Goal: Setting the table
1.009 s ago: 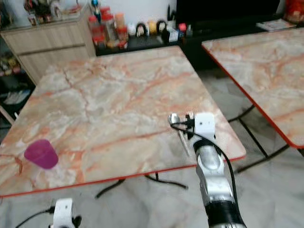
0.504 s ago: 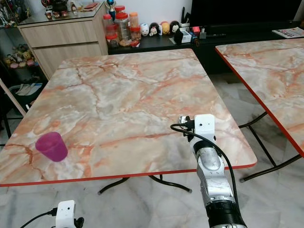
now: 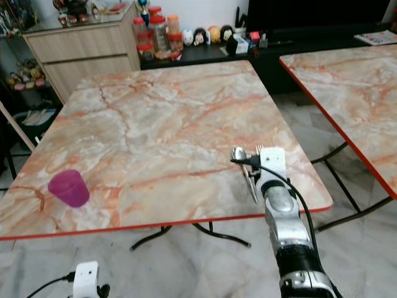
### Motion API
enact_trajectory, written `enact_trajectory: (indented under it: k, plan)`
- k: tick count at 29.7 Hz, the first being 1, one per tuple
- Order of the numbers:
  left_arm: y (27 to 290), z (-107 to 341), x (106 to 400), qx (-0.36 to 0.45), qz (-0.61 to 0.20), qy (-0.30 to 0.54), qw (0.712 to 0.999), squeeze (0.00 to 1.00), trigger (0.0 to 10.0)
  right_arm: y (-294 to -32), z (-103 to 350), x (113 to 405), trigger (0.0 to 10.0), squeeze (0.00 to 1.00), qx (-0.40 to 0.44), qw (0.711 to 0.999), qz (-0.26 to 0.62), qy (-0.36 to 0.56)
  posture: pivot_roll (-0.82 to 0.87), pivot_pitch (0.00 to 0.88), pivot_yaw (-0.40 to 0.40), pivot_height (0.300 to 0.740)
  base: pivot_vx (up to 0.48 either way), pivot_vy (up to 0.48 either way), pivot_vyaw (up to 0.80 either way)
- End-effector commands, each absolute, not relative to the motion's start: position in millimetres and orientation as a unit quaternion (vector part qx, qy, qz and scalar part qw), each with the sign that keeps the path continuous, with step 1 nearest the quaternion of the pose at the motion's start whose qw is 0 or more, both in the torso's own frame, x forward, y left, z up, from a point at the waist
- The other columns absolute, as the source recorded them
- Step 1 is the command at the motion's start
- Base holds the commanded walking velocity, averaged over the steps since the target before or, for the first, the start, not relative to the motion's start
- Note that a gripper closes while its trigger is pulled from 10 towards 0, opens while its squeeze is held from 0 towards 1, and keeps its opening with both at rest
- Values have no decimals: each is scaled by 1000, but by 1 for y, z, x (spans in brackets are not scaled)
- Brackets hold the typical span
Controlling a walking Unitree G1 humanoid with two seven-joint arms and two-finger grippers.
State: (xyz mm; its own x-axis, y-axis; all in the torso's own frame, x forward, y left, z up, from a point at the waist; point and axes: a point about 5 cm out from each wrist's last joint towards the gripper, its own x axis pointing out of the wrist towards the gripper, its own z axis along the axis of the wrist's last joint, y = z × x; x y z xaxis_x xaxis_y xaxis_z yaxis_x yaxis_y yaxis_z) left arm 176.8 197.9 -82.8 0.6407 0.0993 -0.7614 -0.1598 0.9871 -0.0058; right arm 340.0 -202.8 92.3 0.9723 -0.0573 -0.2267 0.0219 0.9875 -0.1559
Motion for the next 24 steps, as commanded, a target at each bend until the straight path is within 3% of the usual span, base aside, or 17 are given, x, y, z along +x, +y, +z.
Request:
enact_trajectory:
  k: [1,24]
  plan:
    - [201,-84,175,-33,72,425,902,0,10000,-195,92,343,10000,0,-72,990,-2,118,10,37,85,740,0,0,0]
    - [203,-84,173,-32,73,425,902,0,10000,-170,78,353,10000,0,-38,989,28,139,30,45,92,740,0,0,0]
